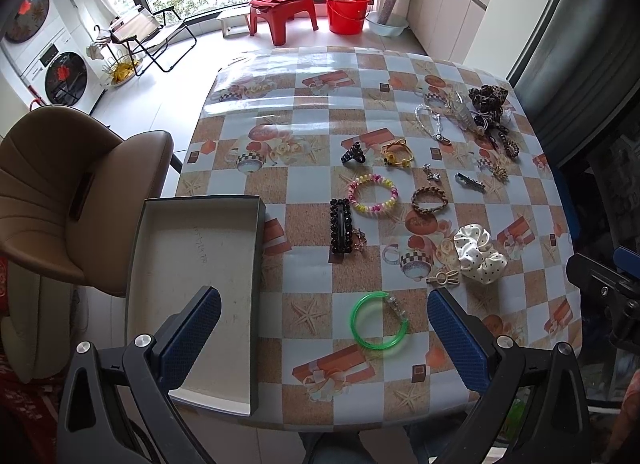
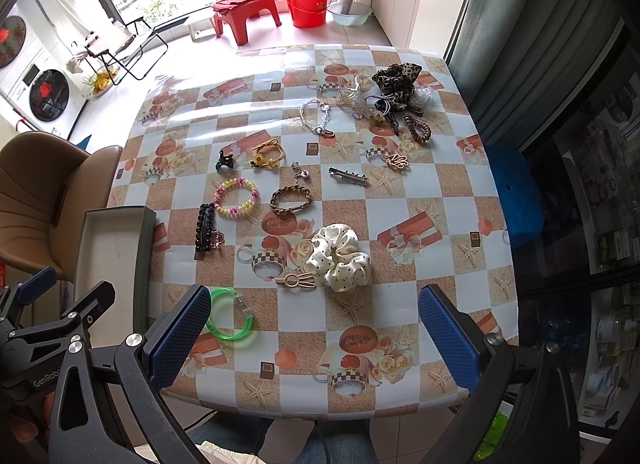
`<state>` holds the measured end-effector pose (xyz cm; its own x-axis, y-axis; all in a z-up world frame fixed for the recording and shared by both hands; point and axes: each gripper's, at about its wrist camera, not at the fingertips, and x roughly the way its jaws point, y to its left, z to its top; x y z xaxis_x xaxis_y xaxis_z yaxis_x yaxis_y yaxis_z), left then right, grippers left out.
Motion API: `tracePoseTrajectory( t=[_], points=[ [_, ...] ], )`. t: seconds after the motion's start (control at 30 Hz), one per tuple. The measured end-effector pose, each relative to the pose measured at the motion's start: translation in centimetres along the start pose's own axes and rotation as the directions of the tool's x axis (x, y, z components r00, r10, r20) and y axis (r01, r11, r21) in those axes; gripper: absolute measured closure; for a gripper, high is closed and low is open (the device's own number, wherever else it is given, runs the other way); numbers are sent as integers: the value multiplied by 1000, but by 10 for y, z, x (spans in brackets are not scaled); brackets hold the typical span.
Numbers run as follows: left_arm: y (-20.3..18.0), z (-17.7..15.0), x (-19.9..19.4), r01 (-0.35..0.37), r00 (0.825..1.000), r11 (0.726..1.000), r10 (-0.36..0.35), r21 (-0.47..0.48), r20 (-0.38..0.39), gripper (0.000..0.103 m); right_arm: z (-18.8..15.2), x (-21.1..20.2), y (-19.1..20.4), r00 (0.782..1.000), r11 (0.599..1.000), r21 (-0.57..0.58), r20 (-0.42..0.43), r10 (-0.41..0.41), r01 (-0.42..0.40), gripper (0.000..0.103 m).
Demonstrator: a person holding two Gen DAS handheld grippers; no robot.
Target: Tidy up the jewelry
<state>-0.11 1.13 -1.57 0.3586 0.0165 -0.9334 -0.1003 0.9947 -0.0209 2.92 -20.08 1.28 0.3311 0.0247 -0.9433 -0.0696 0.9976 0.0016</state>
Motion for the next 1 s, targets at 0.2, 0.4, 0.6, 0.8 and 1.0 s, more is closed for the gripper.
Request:
tracePoseTrajectory(
  t=[0.2, 0.4, 0.6, 0.8, 1.0],
  points=[
    [-1, 1, 0, -1, 1000, 1000, 1, 1, -2, 0, -1, 0, 0, 1000, 1000, 0, 0, 0, 0, 0],
    [-1, 1, 1, -2, 1000, 1000, 2, 1, -3, 0, -1, 0, -1, 1000, 1000, 0, 0, 0, 0, 0],
    [-2, 3, 0, -3, 1000, 1000, 3, 1, -7, 0, -1, 0, -1, 1000, 1000, 0, -2, 0, 0, 0],
    [-3, 3, 0, -5, 1000, 1000, 5, 1, -9, 0, -1, 1, 0, 1000, 1000, -1, -2, 1, -1, 0],
    [-3, 2, 3, -5, 1000, 1000, 5, 1, -11, 0, -1, 1, 1, 1000, 1000, -2, -2, 0, 0, 0]
  ],
)
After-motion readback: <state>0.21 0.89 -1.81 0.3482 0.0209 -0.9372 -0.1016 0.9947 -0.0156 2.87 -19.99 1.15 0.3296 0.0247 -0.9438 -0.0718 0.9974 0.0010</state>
